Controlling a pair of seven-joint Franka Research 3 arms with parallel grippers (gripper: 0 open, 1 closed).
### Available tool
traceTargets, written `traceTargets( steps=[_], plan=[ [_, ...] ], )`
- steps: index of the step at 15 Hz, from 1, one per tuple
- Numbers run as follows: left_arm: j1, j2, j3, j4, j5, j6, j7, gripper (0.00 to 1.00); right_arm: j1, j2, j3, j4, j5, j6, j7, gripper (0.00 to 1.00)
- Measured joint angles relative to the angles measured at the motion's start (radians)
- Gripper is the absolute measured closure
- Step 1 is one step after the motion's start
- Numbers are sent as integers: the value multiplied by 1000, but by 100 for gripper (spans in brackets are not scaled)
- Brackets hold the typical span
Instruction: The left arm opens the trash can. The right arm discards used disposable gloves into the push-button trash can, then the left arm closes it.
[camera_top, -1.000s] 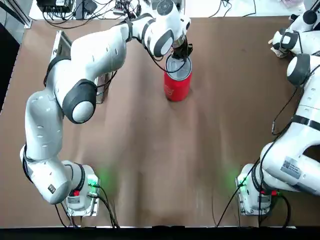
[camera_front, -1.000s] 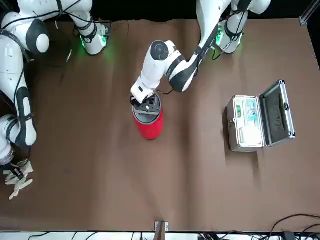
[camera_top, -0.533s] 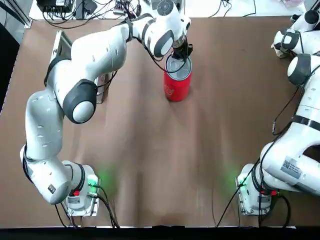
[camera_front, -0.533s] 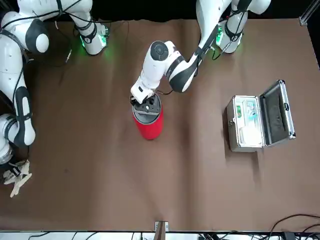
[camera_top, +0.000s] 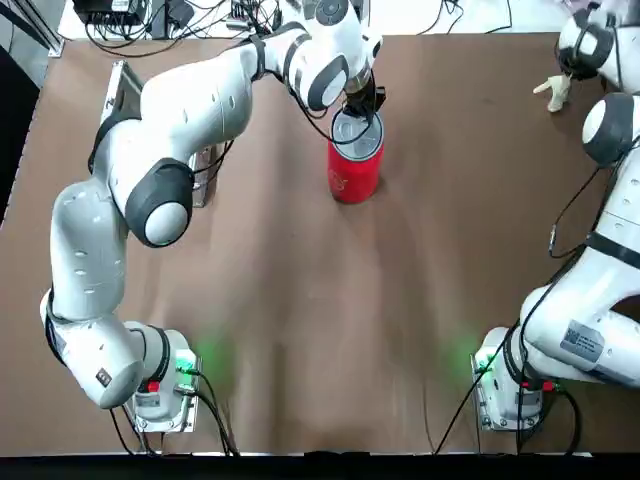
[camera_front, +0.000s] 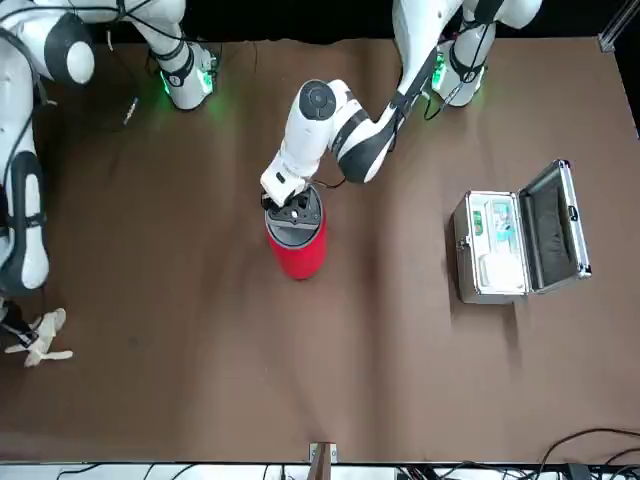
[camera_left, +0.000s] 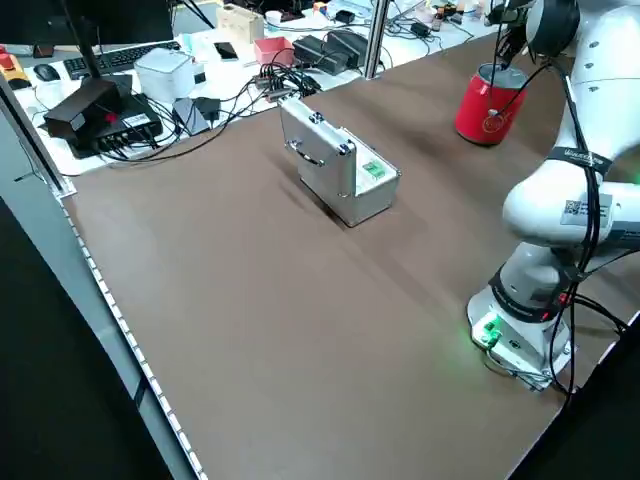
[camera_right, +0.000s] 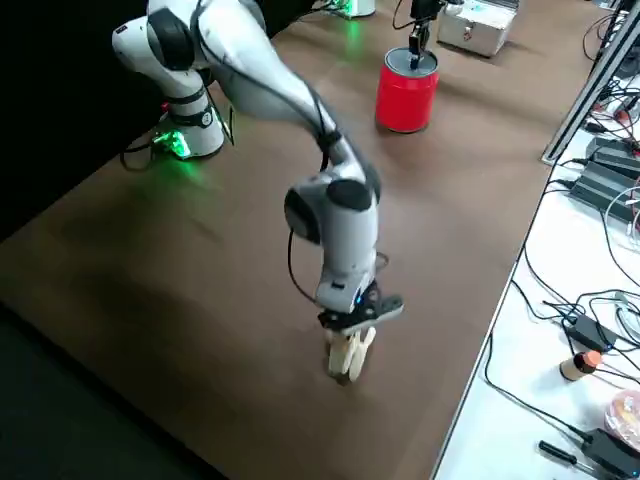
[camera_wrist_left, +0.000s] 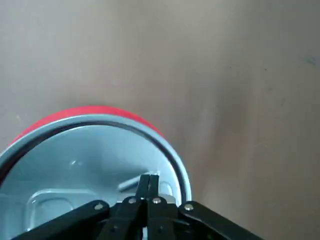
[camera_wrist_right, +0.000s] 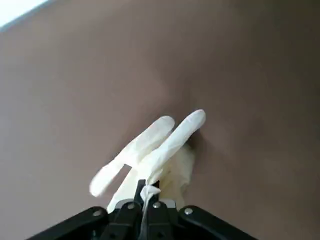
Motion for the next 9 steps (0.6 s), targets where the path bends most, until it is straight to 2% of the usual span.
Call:
traceTargets(
  steps=[3, 4, 9],
  plan=[
    [3, -10, 0, 3, 0, -48, 0, 99, 31, -86, 6, 1, 0, -117, 0, 98],
    [5, -15, 0, 3, 0, -63, 0, 95, 43, -106, 7, 0, 0, -141, 0, 98],
    [11, -63, 3, 6, 0, -143, 0, 92, 132, -202, 12, 0, 0, -305, 0, 98]
  ],
)
